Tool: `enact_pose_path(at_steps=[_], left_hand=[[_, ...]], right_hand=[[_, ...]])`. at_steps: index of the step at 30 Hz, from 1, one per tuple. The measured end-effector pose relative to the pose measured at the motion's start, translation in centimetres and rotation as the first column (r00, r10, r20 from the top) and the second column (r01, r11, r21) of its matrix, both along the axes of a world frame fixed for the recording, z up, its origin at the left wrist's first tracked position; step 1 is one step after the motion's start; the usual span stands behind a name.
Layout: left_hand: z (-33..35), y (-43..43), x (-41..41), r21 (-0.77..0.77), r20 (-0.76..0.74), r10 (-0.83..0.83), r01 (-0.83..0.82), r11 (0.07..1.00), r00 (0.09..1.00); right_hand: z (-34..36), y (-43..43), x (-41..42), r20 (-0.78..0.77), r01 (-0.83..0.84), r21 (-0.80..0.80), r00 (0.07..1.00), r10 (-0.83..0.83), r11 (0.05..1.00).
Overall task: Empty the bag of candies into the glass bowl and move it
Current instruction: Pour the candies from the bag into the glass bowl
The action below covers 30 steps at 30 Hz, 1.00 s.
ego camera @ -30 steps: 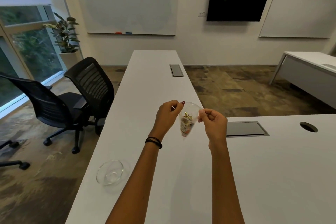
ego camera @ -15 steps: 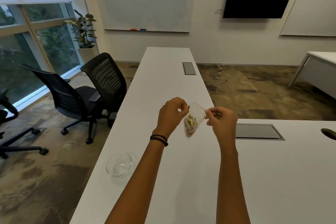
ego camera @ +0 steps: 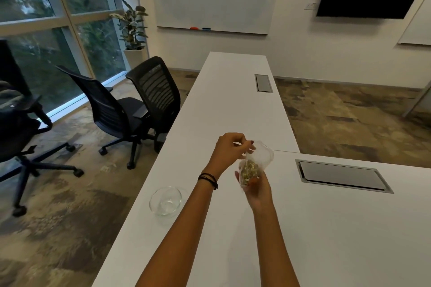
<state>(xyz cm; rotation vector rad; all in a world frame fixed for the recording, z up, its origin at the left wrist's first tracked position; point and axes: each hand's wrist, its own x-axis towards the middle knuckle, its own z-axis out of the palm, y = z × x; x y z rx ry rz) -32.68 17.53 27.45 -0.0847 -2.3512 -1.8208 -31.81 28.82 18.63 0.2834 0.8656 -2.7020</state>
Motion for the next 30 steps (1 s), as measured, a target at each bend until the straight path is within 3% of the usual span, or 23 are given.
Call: enact_pose_path(at_steps=[2,6,14,19,25,30], left_hand=[[-0.6,-0.8,-0.2,0.011,0.021,0.007,-0.007,1.000,1.000],[-2.1,-3.2,-0.5,0.087,0.093,-0.025,0.016,0.996,0.995],[-6.4,-9.9,-0.3,0.240,0.229,0.171,-0.225,0.944,0.958],[-11.7,-14.7,1.6,0.278,0.393,0.303,-0.426,0.861,0.869],[-18.1,-17.4,4.9,0.278,0.574,0.425,-0.654,0.703,0.700],[-21.1,-17.3,6.6,0.254,0.664,0.403,-0.696,0.672,0.631]], right_hand=[[-0.4,-1.2,-0.2,0.002,-0.080,-0.096,0.997,0.080,0.992],[-1.2,-3.6,-0.7,0.073,-0.163,-0.074,0.983,0.168,0.984],[-3.2,-8.4,-1.3,0.245,-0.159,0.107,0.961,0.128,0.981],[-5.3,-12.0,-1.5,0.381,-0.239,0.205,0.913,0.148,0.949],[-7.9,-15.5,-0.2,0.529,-0.383,0.286,0.827,0.189,0.878],[-10.8,-17.2,0.8,0.544,-0.468,0.458,0.820,0.178,0.756]])
